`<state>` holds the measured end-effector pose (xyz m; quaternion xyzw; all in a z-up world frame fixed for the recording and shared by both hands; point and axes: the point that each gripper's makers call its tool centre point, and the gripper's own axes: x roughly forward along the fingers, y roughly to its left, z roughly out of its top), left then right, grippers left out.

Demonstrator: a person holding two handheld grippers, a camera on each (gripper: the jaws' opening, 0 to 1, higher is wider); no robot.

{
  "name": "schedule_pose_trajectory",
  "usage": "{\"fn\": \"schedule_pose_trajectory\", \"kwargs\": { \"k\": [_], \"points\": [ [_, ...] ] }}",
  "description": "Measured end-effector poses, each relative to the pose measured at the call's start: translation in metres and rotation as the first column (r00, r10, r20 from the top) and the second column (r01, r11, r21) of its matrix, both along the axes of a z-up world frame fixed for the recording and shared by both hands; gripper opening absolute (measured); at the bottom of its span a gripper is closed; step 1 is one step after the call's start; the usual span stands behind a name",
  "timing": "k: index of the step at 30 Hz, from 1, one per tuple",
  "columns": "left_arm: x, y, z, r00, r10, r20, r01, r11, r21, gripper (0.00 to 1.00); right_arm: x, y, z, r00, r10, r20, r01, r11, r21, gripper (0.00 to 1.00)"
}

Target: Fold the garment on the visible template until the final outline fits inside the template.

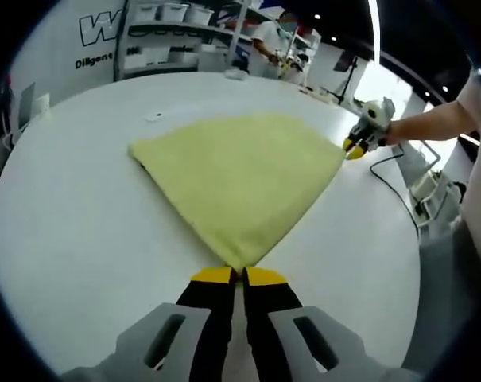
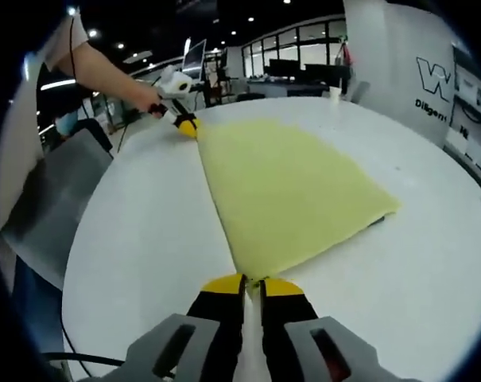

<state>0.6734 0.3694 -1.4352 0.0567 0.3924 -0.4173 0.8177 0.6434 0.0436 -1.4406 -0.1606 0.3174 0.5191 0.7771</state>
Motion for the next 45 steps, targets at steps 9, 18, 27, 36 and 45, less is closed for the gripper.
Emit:
{"fn": "schedule_pose_trajectory", "kwargs": {
  "k": [9, 18, 27, 36, 45],
  "points": [
    [-0.019, 0.001, -0.001, 1.000, -0.027, -0.008, 0.027, 1.000, -0.003, 0.01, -0.014, -0.007, 0.001, 0.998, 0.045, 0.049, -0.043, 0.998, -0.040, 0.00],
    [-0.040, 0.002, -0.001, 1.000, -0.013, -0.021, 0.013, 1.000, -0.018, 0.01, -0.036, -0.005, 0.001, 0.993, 0.056, 0.102, -0.048, 0.996, -0.079, 0.00],
    [-0.058, 0.007, -0.003, 0.999, -0.023, -0.038, 0.022, 0.999, -0.035, 0.01, -0.060, -0.008, -0.003, 0.993, 0.048, 0.104, -0.038, 0.995, -0.097, 0.00],
    [-0.065, 0.005, -0.006, 0.998, -0.040, -0.040, 0.039, 0.999, -0.036, 0.01, -0.067, -0.011, -0.004, 0.994, 0.035, 0.100, -0.025, 0.994, -0.104, 0.00],
    [-0.064, 0.004, -0.007, 0.999, -0.031, -0.035, 0.029, 0.999, -0.039, 0.01, -0.070, -0.010, -0.004, 0.997, 0.002, 0.078, 0.005, 0.996, -0.090, 0.00]
  ]
}}
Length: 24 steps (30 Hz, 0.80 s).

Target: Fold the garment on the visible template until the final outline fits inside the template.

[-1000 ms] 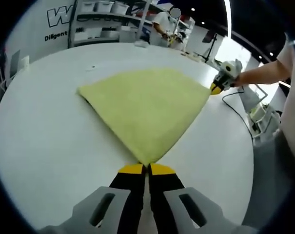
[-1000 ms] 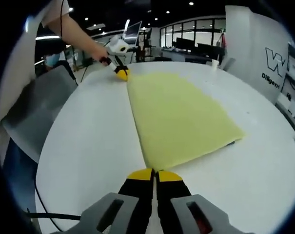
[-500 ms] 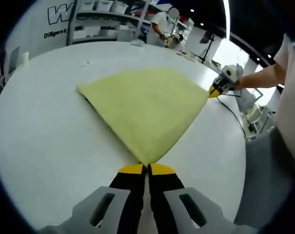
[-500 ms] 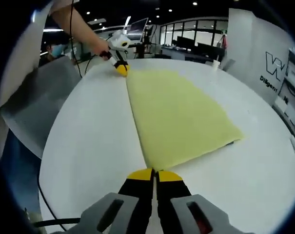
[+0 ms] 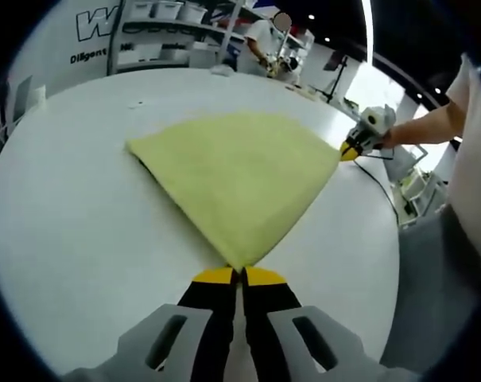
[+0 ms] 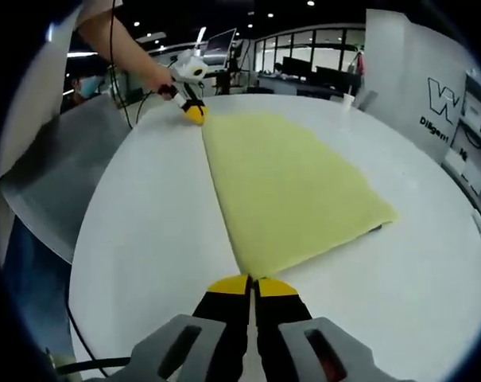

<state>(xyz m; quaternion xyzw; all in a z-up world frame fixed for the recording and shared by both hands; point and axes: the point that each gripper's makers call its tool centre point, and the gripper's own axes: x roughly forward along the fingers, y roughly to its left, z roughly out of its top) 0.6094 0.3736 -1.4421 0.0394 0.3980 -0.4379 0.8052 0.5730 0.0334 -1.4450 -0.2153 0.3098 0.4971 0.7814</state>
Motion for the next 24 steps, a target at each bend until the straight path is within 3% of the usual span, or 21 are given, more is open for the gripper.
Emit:
{"fn": "schedule_pose_trajectory", "kwargs": {
  "k": [6, 10, 16, 24],
  "points": [
    [-0.002, 0.002, -0.001, 0.999, 0.041, -0.022, -0.041, 0.999, 0.003, 0.04, 0.000, -0.001, -0.001, 0.999, -0.041, -0.024, 0.041, 0.999, 0.003, 0.00],
    [-0.006, 0.012, -0.001, 0.997, 0.077, -0.019, -0.077, 0.997, 0.025, 0.07, -0.001, -0.001, 0.010, 0.996, -0.085, -0.025, 0.086, 0.996, 0.033, 0.12],
    [-0.007, 0.020, 0.019, 0.982, 0.185, 0.038, -0.184, 0.983, -0.007, 0.08, -0.004, -0.001, 0.024, 0.992, -0.126, 0.002, 0.126, 0.988, 0.086, 0.18],
    [-0.011, -0.012, 0.052, 0.956, 0.267, 0.118, -0.255, 0.961, -0.107, 0.22, -0.006, 0.005, 0.039, 0.975, -0.219, 0.043, 0.210, 0.967, 0.146, 0.28]
  ]
}}
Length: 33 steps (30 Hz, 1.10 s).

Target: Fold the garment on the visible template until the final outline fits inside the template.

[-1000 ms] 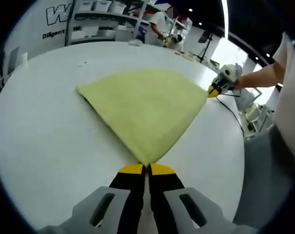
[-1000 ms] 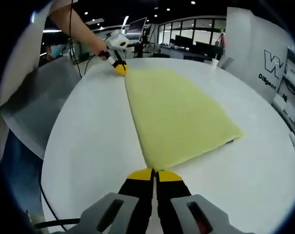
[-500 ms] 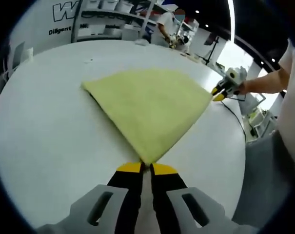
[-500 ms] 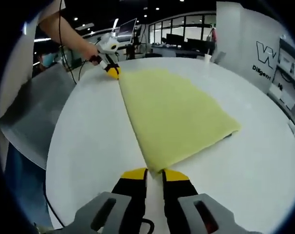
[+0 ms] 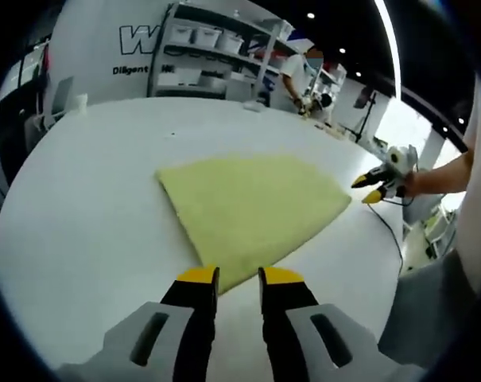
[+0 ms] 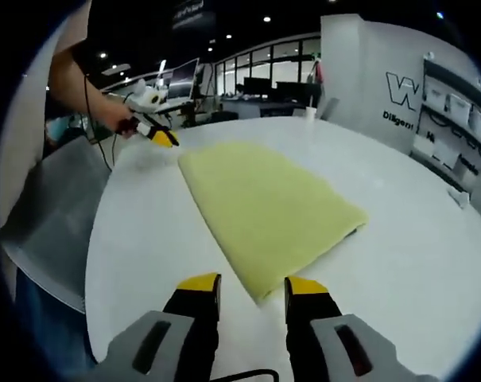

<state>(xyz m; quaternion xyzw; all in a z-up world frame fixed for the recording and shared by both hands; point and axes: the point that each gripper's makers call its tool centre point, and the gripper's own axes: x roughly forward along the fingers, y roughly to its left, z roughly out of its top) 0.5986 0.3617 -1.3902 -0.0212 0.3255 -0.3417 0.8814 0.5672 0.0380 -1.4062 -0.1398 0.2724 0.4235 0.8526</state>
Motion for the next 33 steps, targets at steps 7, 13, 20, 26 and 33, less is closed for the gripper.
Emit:
{"fn": "schedule_pose_trajectory", "kwargs": {
  "k": [7, 13, 20, 26, 33],
  "points": [
    [-0.012, -0.027, 0.005, 0.999, 0.001, 0.036, -0.001, 1.000, 0.007, 0.39, -0.010, 0.011, 0.002, 0.997, -0.065, 0.045, 0.065, 0.998, 0.009, 0.39],
    [-0.019, -0.026, 0.003, 0.999, 0.023, 0.041, -0.024, 0.999, 0.035, 0.53, -0.019, 0.017, 0.000, 0.994, -0.107, 0.032, 0.107, 0.994, 0.023, 0.50],
    [-0.024, -0.021, 0.009, 0.996, 0.072, 0.052, -0.074, 0.997, 0.036, 0.78, -0.027, 0.023, 0.005, 0.988, -0.151, 0.003, 0.151, 0.988, 0.034, 0.63],
    [-0.036, -0.024, 0.018, 0.994, 0.075, 0.074, -0.077, 0.996, 0.033, 0.89, -0.035, 0.028, 0.018, 0.984, -0.176, -0.004, 0.176, 0.983, 0.045, 0.74],
    [-0.051, -0.021, 0.029, 0.990, 0.084, 0.110, -0.090, 0.995, 0.045, 0.93, -0.044, 0.030, 0.034, 0.979, -0.202, -0.006, 0.202, 0.978, 0.046, 0.88]
  ]
}}
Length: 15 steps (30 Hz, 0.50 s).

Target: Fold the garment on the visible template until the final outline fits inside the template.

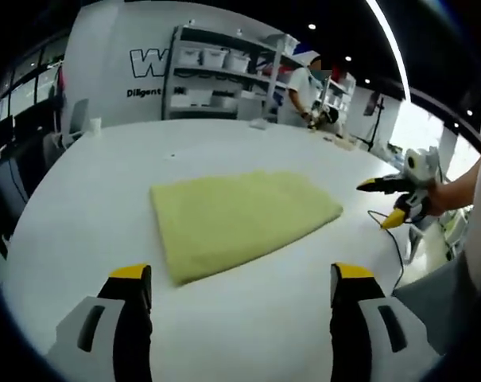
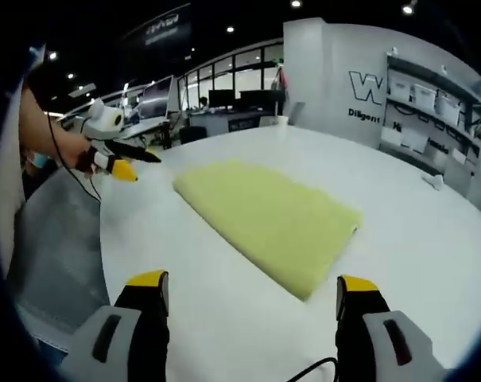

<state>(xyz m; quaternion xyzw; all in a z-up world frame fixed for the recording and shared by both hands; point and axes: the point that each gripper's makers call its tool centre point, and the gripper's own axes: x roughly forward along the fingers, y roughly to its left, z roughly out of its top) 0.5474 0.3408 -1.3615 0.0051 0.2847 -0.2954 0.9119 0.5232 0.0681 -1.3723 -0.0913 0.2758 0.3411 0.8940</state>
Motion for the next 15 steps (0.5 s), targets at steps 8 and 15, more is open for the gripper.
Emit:
{"fn": "schedule_pose_trajectory", "kwargs": {
  "k": [8, 15],
  "points": [
    [-0.011, 0.004, 0.008, 0.999, 0.036, 0.007, -0.036, 0.999, -0.005, 0.99, -0.012, 0.003, 0.014, 0.999, -0.032, -0.019, 0.032, 0.999, 0.010, 0.99],
    [-0.013, 0.004, 0.017, 0.997, 0.068, 0.021, -0.067, 0.997, -0.029, 0.99, -0.020, 0.002, 0.021, 0.997, -0.071, -0.037, 0.072, 0.997, 0.026, 0.99]
  ]
}}
